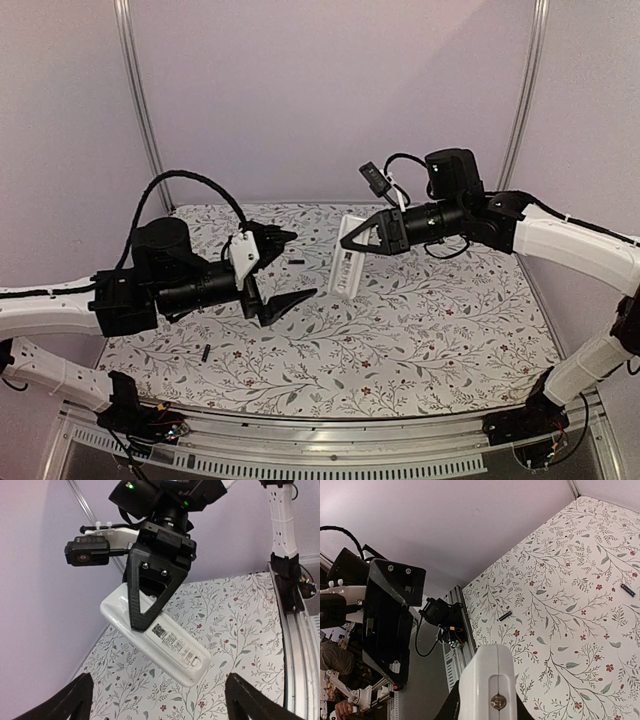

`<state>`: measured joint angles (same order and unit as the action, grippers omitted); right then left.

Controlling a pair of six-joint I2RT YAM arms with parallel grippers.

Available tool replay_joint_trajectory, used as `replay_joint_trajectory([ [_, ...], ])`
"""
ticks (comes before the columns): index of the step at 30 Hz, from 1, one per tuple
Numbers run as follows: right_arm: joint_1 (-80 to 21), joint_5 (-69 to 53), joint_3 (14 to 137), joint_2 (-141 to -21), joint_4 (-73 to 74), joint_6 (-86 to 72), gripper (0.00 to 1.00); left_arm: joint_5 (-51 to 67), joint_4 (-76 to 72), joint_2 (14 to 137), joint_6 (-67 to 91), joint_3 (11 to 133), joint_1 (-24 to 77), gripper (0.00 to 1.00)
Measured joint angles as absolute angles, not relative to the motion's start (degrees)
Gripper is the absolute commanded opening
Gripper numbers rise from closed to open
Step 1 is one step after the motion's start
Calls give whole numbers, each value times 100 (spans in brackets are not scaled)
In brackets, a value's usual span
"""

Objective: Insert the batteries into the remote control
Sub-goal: Remove the battery cover from the remote control.

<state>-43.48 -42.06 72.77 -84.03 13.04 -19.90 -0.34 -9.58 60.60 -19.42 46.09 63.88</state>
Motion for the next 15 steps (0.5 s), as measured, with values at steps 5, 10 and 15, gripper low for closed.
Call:
replay_joint_trajectory([
  [5,-4410,-4187,7277,-8571,1376,-2187,0,-661,-449,6576,-2714,4786,6683,83],
  [10,-4469,-4134,7277,-8794,1400,-2460,0,-893,-185,7054,-3022,4987,6698,69],
  [15,-4477,-4108,7277,-9015,1441,-2714,0,-980,16,7295,-3186,5109,6716,55],
])
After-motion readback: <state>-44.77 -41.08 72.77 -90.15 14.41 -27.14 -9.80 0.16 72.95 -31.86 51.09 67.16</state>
